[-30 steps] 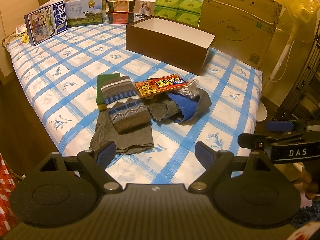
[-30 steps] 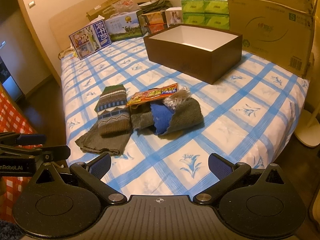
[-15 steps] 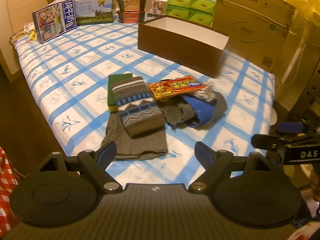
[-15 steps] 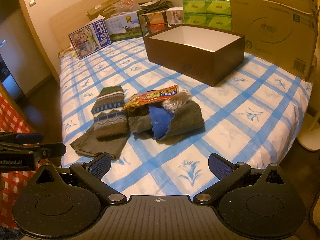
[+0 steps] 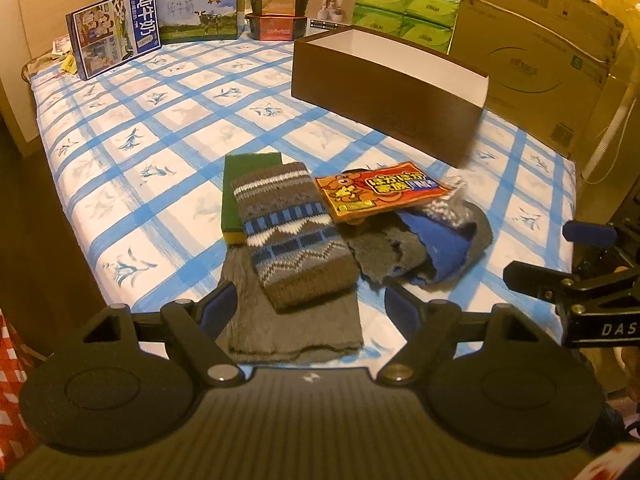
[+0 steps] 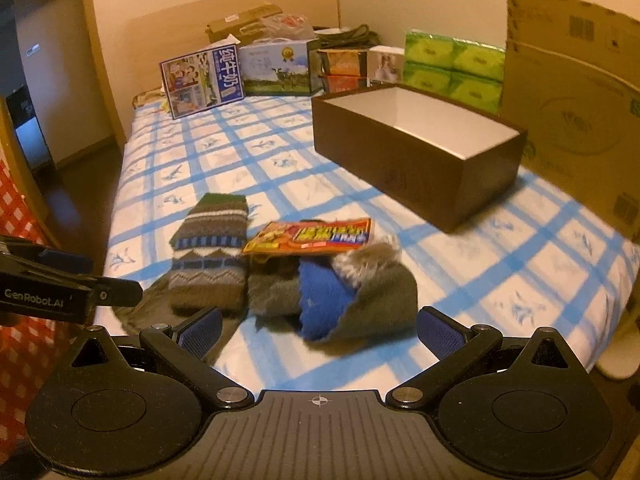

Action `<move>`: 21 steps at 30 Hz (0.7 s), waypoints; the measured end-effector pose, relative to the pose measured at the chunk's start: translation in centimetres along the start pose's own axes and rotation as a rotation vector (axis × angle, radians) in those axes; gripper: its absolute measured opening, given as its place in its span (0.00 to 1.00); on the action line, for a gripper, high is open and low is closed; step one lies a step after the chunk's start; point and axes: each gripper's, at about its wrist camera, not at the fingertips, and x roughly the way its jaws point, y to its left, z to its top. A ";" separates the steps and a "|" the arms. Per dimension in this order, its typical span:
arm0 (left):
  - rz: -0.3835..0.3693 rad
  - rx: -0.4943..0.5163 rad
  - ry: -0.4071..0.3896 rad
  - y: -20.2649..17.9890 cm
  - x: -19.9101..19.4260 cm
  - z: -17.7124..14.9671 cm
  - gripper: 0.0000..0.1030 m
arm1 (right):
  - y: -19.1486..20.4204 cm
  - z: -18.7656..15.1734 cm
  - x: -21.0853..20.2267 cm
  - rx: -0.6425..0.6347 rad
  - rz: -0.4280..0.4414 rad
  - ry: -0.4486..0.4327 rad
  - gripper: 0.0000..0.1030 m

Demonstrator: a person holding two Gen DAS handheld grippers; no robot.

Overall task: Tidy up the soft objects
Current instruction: 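Lower the left tool onto the striped knit sock and close on it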

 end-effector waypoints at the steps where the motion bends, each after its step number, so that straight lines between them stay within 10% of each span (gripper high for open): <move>1: 0.001 -0.002 0.002 0.1 0.4 0.2 0.77 | 0.0 0.2 0.5 -0.014 -0.002 -0.003 1.00; 21: 0.019 -0.070 0.024 2.8 9.6 2.5 0.69 | 1.3 2.5 10.3 -0.301 -0.010 -0.024 0.76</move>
